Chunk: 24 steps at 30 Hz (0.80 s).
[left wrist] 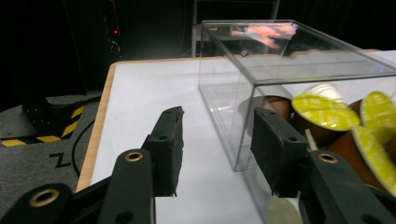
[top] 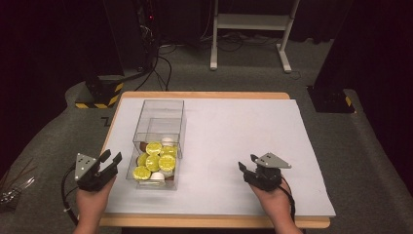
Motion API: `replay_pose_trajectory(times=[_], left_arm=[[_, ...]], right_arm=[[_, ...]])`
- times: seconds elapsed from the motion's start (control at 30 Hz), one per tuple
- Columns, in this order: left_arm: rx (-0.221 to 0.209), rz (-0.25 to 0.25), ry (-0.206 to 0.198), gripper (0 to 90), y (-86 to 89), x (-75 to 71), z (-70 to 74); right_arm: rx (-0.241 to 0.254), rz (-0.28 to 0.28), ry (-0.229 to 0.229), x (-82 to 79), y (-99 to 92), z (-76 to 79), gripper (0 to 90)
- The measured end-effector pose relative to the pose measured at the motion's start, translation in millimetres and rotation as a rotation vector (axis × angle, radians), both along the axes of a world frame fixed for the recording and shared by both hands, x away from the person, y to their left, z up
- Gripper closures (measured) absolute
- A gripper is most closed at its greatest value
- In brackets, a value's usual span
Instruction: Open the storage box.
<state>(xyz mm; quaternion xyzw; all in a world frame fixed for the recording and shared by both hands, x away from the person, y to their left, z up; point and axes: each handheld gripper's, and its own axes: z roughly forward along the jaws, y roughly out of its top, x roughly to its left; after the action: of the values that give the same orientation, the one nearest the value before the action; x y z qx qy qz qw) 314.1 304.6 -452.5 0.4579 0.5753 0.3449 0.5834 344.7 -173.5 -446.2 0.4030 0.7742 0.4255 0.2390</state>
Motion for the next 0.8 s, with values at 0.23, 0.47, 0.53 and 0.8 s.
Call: replay_pose_trajectory(times=[0.23,0.47,0.53,0.8], left_arm=[[-0.037,0.013,0.033,52.1,17.3,11.5,-24.0],[-0.001,0.03,0.079,48.7,21.3,18.4,-47.6],[-0.011,0.03,0.083,47.2,21.0,19.3,-49.0],[-0.003,0.013,0.094,44.8,19.3,18.0,-51.1]], right_arm=[[0.019,0.049,-0.017,-1.0,30.7,11.5,44.0],[0.037,0.096,-0.023,0.0,56.0,17.8,42.9],[0.036,0.107,-0.028,0.2,59.2,18.4,42.8],[0.054,0.189,-0.035,-5.2,92.4,26.3,40.3]])
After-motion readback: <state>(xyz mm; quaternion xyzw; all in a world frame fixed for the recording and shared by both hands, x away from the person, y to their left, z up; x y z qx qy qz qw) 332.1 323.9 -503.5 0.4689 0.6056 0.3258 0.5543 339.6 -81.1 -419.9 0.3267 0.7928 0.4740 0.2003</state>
